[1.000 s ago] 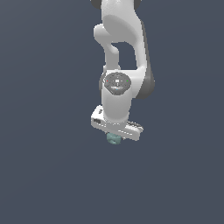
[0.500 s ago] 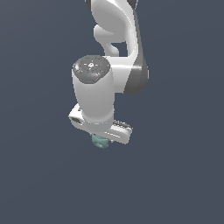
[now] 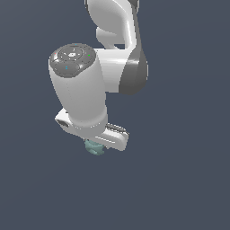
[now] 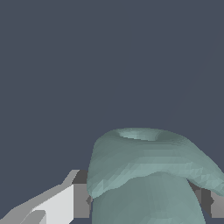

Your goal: Pick up the object and move it to a goal position.

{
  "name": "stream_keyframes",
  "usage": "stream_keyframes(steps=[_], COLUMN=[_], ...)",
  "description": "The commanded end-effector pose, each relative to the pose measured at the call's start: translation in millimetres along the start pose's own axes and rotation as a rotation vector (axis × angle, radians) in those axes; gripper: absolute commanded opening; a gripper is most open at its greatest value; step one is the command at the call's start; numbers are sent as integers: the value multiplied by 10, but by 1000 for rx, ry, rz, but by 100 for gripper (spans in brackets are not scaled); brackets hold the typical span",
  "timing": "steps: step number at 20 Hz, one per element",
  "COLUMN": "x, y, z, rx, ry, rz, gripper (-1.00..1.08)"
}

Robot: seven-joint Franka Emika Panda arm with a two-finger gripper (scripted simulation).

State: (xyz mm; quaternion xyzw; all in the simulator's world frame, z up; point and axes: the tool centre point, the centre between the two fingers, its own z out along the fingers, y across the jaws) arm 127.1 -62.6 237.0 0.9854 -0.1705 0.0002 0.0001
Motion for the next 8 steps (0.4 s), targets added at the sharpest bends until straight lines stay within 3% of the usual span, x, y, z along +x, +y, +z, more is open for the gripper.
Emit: stream_keyframes(steps=[1,8], x=[37,74], y=[16,29], z=[-38,-70], rx=[0,0], ry=[0,0], rz=[-1,-1], gripper=[-100,-100])
